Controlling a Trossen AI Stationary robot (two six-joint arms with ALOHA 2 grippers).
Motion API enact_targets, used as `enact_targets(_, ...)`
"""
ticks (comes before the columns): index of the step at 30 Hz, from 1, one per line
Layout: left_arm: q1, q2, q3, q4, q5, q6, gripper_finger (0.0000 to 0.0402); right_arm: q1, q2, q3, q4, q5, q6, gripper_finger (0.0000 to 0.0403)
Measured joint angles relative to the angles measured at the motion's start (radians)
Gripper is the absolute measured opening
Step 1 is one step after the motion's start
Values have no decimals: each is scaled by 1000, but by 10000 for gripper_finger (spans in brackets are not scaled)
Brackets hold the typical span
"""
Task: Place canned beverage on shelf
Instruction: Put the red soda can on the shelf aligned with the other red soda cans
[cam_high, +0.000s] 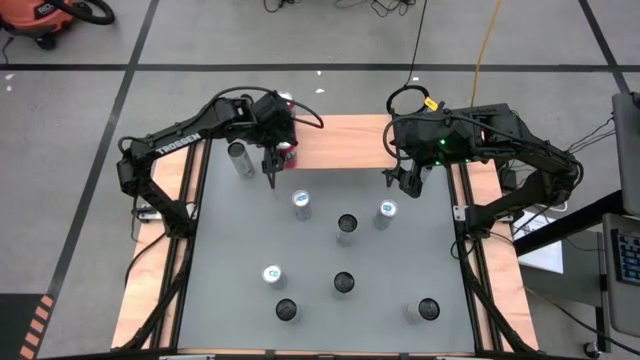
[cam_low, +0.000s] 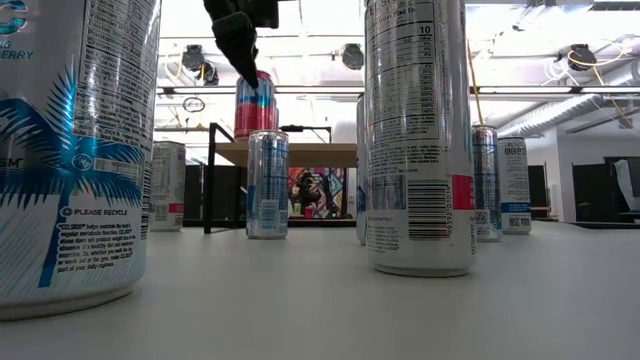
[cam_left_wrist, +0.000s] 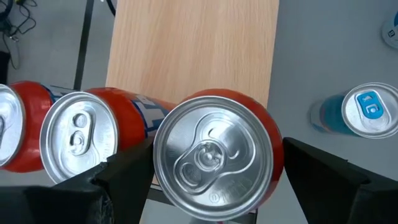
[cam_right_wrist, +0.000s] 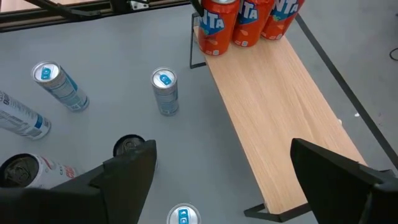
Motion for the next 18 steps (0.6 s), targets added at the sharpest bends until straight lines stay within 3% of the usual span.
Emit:
enact_targets(11, -27, -64, 0, 0, -49, 9, 327, 0, 0, 0, 15, -1, 0, 343)
enact_targets(14, -41, -97, 0, 0, -52, -42, 327, 0, 0, 0, 48, -4, -1, 343)
enact_targets(18, -67, -144, 0, 0, -58, -161, 327, -4, 4, -27, 151, -92, -18, 334)
